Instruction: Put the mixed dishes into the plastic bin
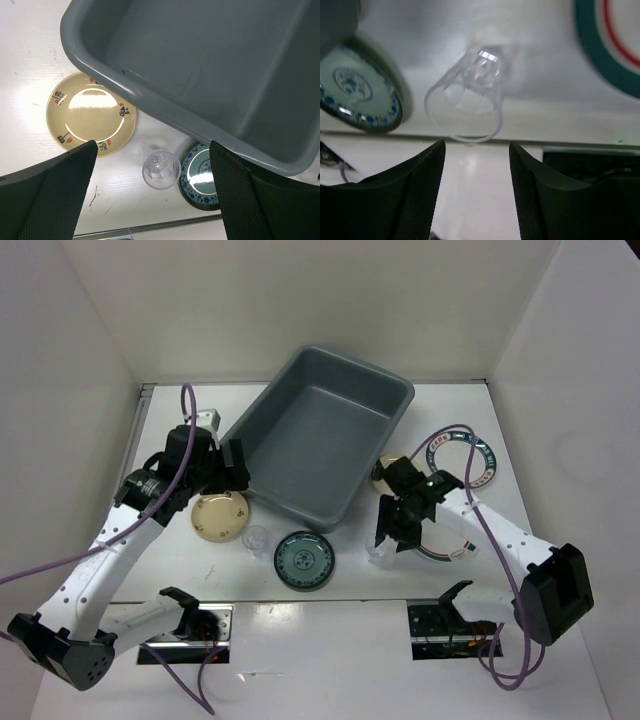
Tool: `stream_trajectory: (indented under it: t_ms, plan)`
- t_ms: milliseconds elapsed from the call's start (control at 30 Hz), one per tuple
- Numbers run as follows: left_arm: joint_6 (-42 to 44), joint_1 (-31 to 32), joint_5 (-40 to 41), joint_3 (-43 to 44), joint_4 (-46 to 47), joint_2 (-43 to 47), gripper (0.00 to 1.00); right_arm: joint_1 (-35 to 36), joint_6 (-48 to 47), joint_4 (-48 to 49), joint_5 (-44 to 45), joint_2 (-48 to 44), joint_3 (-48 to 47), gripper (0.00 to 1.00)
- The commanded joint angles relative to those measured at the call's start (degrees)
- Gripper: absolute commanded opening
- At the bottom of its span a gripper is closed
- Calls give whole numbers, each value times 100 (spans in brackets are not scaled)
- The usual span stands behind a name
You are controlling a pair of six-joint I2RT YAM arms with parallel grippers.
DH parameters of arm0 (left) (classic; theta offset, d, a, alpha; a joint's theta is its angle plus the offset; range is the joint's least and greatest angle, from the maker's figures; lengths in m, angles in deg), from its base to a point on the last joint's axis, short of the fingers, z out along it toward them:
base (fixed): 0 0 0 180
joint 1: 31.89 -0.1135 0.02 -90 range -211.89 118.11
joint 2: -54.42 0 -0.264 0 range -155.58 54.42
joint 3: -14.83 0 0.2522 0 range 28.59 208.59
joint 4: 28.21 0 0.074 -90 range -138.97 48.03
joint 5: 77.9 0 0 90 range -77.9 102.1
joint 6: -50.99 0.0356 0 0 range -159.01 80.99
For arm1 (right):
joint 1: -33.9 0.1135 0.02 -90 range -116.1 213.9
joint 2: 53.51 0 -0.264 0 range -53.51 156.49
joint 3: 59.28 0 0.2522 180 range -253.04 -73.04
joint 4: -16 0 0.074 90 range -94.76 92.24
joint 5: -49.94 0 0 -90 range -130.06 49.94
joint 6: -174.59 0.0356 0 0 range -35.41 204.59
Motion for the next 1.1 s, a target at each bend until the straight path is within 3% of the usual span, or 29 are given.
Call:
stream_trajectory:
  t_ms: [0,167,367,700,833,1067]
  plan:
    - [47,-11,-39,-71,317,-96,99,650,753,447,-389,-56,245,60]
    - [109,-11,-39,-71,318,-210,99,898,1009,730,-232,67,377,57]
    - [162,-11,-39,-132,318,-158,99,898,1307,354,312,120,377,51]
    - [162,-11,-39,-237,370,-52,99,898,1870,-149,849,-117,52,50]
    - [214,-11,-39,-238,370,10,99,898,2072,-43,1069,14,184,40]
    - [267,-11,-39,-238,370,62,99,898,2178,203,1122,234,377,35]
